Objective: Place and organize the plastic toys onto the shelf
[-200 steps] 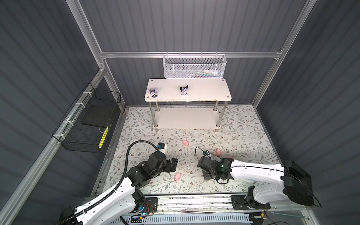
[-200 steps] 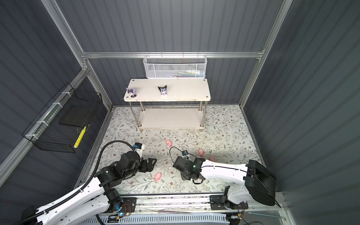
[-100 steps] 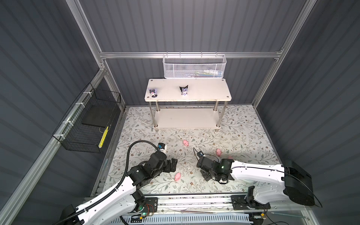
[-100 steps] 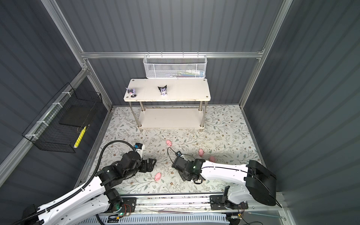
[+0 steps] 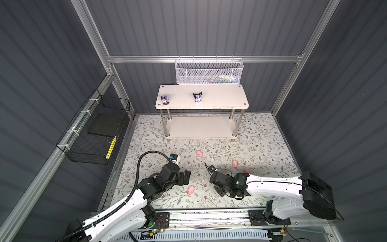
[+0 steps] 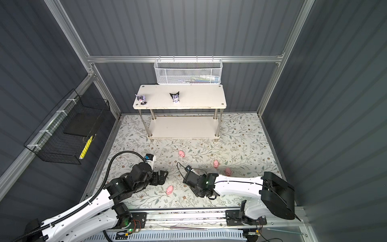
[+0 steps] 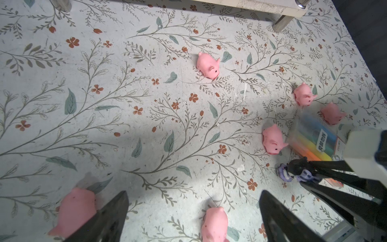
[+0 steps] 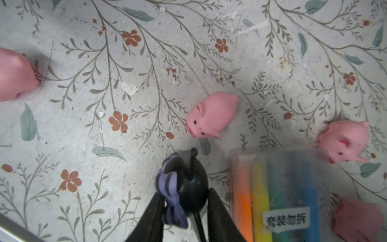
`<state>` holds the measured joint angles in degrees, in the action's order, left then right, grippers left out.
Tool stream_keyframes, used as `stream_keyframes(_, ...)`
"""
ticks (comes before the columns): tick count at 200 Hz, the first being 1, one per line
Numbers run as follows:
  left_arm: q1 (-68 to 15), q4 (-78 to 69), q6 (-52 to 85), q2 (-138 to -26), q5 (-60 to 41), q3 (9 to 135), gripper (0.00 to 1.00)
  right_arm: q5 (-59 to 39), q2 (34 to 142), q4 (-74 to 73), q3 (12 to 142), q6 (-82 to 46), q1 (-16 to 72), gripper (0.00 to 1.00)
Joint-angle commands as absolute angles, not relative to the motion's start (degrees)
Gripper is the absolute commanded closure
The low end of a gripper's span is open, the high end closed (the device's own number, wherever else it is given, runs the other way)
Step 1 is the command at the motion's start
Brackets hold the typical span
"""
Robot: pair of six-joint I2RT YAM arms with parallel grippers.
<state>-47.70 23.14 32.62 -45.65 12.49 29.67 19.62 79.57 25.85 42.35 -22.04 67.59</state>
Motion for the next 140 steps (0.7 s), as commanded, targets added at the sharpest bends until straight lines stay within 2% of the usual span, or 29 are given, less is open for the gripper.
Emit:
stream_keyframes(1,-47.99,23.25,32.43,-45.10,13.16,30.59,0.03,21.55,80.14,26.31,42.50,-22.22,67.85,0.66)
stream_keyframes(52,-48.02,24.32,32.56,-43.49,13.27,30.32,0.03,22.10,79.68,26.63,42.36,-23.16,68.02,0.61)
stream_keyframes(140,-48.04,25.31,32.78,-42.26,13.18,30.73,0.03,22.42,78.83,26.67,41.79,-24.94,68.15,0.44)
